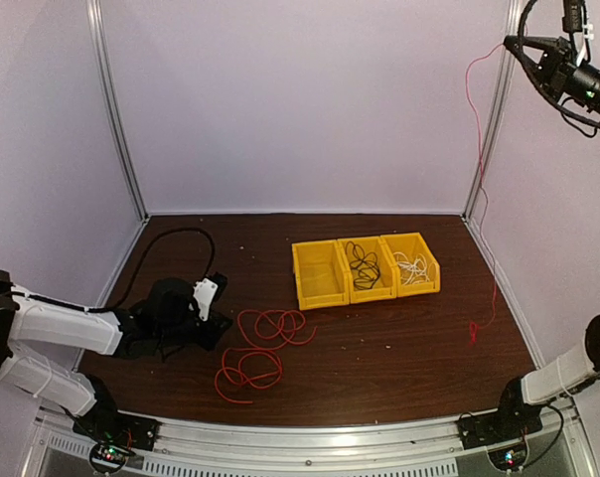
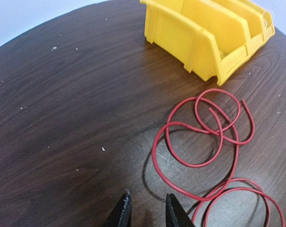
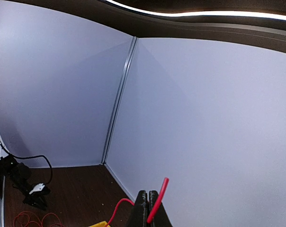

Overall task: Untangle the cables
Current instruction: Untie one of the twisted cables from the tangled cable pile.

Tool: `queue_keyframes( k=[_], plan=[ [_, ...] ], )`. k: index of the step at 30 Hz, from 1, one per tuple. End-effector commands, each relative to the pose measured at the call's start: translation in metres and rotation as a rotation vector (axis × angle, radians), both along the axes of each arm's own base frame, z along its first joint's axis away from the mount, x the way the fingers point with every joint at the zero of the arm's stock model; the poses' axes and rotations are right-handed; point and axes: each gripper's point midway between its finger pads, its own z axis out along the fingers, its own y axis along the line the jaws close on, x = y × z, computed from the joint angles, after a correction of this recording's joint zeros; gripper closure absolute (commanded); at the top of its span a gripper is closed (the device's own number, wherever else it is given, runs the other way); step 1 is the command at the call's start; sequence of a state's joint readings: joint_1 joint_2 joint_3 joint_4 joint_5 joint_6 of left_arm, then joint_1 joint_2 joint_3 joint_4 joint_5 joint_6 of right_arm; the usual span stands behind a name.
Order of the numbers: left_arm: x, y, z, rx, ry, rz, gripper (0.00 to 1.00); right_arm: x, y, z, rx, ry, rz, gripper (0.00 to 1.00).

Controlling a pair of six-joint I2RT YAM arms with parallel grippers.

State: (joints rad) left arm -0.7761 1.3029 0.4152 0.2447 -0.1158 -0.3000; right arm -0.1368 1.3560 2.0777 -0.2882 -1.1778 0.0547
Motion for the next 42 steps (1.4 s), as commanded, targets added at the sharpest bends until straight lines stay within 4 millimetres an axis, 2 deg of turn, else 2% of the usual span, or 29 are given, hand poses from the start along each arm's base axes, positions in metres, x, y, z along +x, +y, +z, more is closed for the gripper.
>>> queue_keyframes(
  k=[1, 5, 8, 11, 14, 20, 25, 30, 33, 35, 37, 39, 42],
  plan=[
    [0.004, -0.002, 0.042, -0.092, -0.143, -0.005, 0.73, 0.022, -0.011, -0.058, -0.071, 0.126, -0.095, 1.0],
    [0.008, -0.02, 0.082, -0.183, -0.242, -0.078, 0.63, 0.016, -0.01, -0.093, -0.138, 0.172, -0.109, 1.0],
    [0.008, -0.044, 0.111, -0.26, -0.29, -0.17, 0.57, 0.011, -0.009, -0.108, -0.144, 0.207, -0.097, 1.0],
    [0.01, -0.064, 0.135, -0.333, -0.334, -0.244, 0.55, 0.004, -0.003, -0.106, -0.128, 0.219, -0.047, 1.0],
    [0.02, -0.079, 0.146, -0.341, -0.354, -0.265, 0.55, -0.003, 0.002, -0.095, -0.101, 0.214, 0.008, 1.0],
    [0.04, -0.101, 0.137, -0.306, -0.324, -0.28, 0.55, 0.0, 0.016, -0.084, -0.068, 0.226, 0.11, 1.0],
    [0.049, -0.1, 0.137, -0.31, -0.307, -0.23, 0.55, 0.022, 0.036, -0.1, -0.082, 0.27, 0.139, 1.0],
    [0.048, -0.09, 0.131, -0.289, -0.281, -0.188, 0.56, 0.046, 0.089, -0.149, -0.176, 0.337, 0.168, 1.0],
    [0.044, -0.08, 0.126, -0.27, -0.274, -0.163, 0.56, 0.041, 0.131, -0.167, -0.226, 0.342, 0.249, 1.0],
    [0.041, -0.074, 0.125, -0.261, -0.271, -0.153, 0.56, 0.03, 0.155, -0.165, -0.244, 0.324, 0.315, 1.0],
    [0.039, -0.069, 0.121, -0.248, -0.263, -0.141, 0.56, 0.018, 0.172, -0.152, -0.24, 0.294, 0.38, 1.0],
    [0.039, -0.063, 0.118, -0.232, -0.258, -0.12, 0.56, 0.007, 0.182, -0.13, -0.214, 0.265, 0.445, 1.0],
    [0.036, -0.061, 0.115, -0.219, -0.246, -0.125, 0.56, -0.007, 0.185, -0.093, -0.169, 0.197, 0.516, 1.0]
  ],
)
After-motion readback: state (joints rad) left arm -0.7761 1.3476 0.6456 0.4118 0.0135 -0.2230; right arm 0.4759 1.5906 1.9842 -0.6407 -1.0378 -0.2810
